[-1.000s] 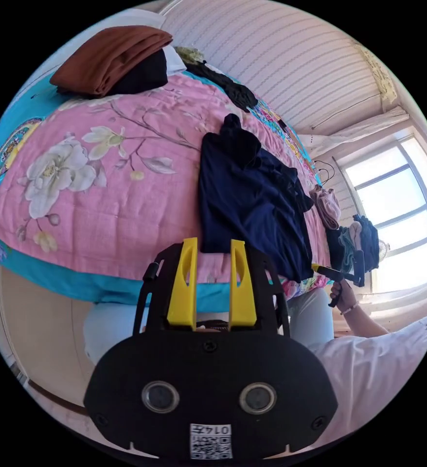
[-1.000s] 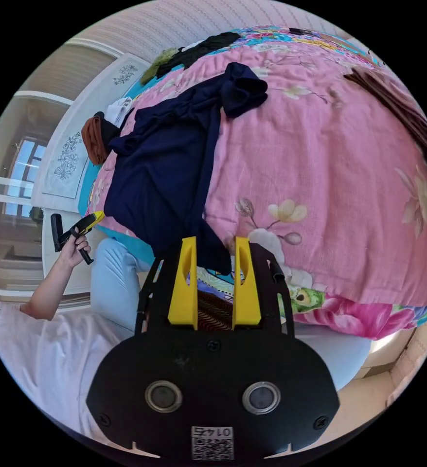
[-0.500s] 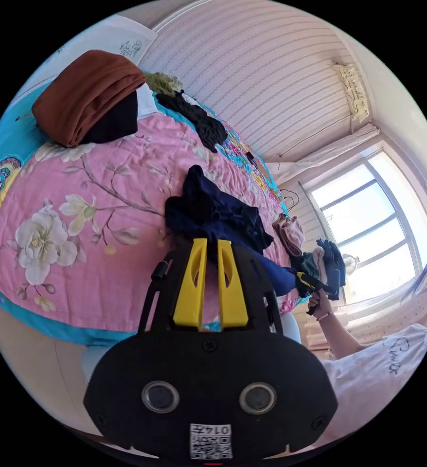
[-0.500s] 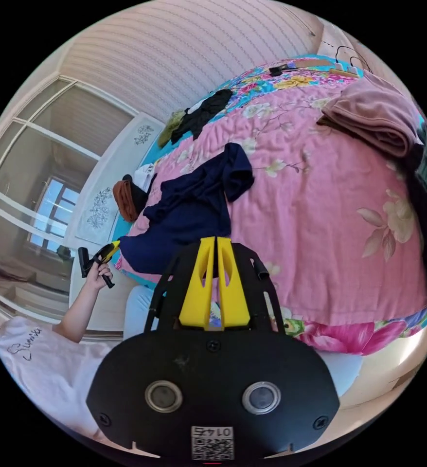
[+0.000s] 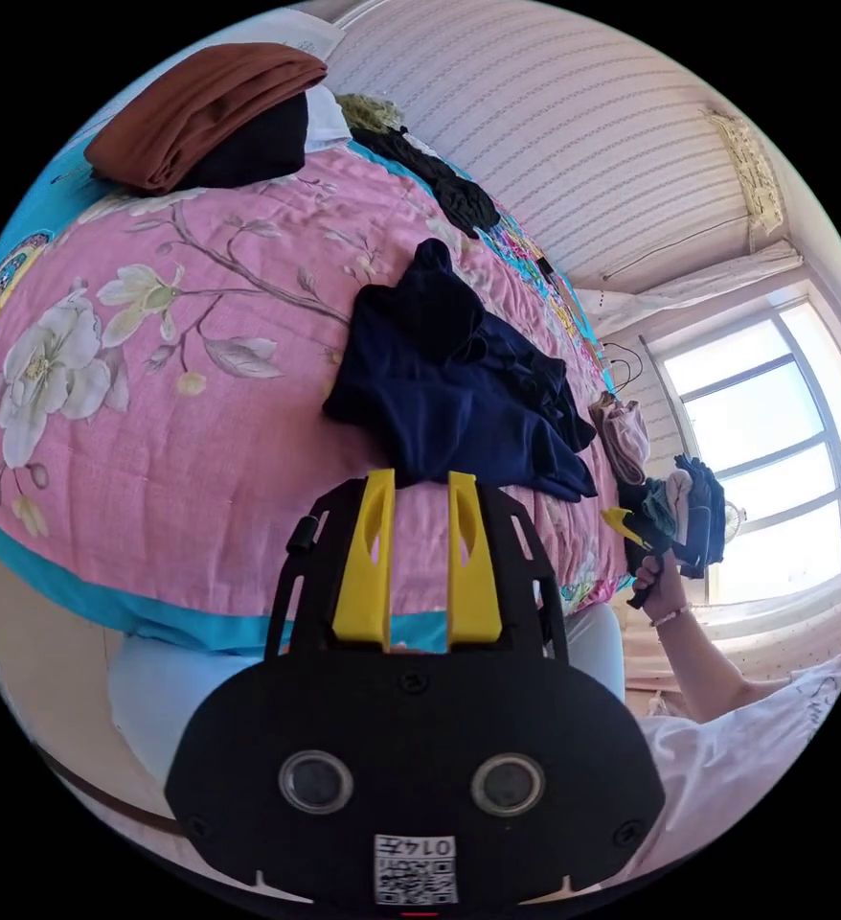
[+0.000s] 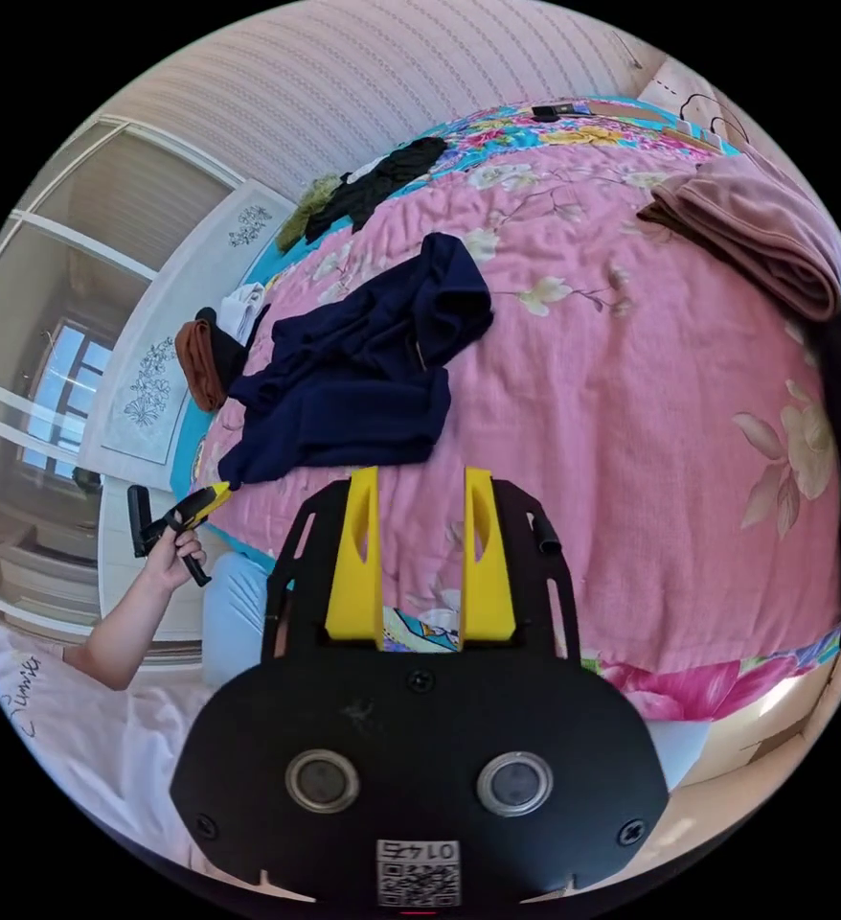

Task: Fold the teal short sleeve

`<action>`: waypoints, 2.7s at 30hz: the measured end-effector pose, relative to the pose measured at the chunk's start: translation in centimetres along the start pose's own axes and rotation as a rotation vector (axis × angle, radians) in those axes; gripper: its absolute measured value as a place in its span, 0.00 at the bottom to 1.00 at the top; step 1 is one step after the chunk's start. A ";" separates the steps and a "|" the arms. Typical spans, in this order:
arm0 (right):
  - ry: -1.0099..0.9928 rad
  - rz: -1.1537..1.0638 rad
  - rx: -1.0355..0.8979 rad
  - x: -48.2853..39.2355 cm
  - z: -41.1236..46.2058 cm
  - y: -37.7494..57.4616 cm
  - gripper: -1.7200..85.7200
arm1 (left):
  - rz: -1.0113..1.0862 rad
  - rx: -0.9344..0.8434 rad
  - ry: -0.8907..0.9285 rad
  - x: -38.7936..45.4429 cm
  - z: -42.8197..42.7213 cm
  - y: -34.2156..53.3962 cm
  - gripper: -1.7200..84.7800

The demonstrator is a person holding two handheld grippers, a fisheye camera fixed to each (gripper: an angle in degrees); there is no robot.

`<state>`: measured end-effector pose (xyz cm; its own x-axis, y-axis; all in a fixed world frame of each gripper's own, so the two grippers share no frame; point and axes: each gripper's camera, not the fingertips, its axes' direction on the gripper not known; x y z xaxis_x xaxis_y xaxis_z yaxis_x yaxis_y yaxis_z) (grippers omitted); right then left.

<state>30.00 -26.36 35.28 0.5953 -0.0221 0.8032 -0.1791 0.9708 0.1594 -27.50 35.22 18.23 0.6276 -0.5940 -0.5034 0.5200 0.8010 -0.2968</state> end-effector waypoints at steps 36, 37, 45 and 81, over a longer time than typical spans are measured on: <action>-0.159 0.089 -0.210 2.7 -0.9 2.7 0.03 | -0.070 -0.024 0.086 2.5 -3.3 -4.0 0.09; -0.167 0.101 -0.203 2.8 -0.9 3.0 0.03 | -0.093 0.030 0.029 2.3 -4.6 -3.8 0.09; -0.208 0.140 -0.181 2.6 -1.5 4.0 0.03 | 0.027 0.001 -0.081 5.7 -6.2 -4.5 0.10; -0.803 -0.473 0.426 -9.8 -36.0 17.1 0.02 | 0.609 0.683 0.431 24.2 -45.7 13.1 0.01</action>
<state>49.32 -0.91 9.50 0.0050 -0.6860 0.7276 -0.4187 0.6593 0.6245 -32.02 34.78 -34.92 0.7043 0.0871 -0.7046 0.4865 0.6635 0.5683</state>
